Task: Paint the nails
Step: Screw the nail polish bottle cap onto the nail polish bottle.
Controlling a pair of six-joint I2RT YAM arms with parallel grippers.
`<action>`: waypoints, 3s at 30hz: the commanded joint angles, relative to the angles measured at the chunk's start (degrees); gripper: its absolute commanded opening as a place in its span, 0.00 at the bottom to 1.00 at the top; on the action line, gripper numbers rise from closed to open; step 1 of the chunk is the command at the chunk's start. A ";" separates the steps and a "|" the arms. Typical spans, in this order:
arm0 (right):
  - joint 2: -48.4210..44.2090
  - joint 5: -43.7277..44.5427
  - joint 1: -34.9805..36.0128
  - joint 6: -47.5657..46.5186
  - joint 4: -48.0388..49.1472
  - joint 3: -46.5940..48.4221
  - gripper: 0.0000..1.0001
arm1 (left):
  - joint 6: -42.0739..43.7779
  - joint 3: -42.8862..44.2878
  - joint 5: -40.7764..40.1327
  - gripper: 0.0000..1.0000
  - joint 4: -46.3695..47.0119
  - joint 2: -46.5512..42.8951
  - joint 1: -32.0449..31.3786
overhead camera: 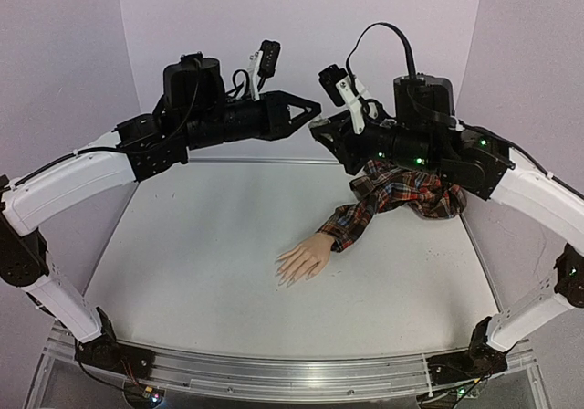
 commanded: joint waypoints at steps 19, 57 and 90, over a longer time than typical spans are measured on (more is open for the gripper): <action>5.31 -75.22 -0.97 6.22 2.93 19.27 0.00 | 15.71 3.80 51.35 0.00 -3.41 -0.83 -0.09; -7.10 -45.04 -6.58 8.11 5.49 -3.59 0.00 | 16.31 -3.26 21.34 0.74 -2.84 -10.73 2.39; 0.98 -1.26 -1.52 5.17 -4.80 5.34 0.00 | -3.24 4.90 -0.30 0.81 -0.62 1.37 2.39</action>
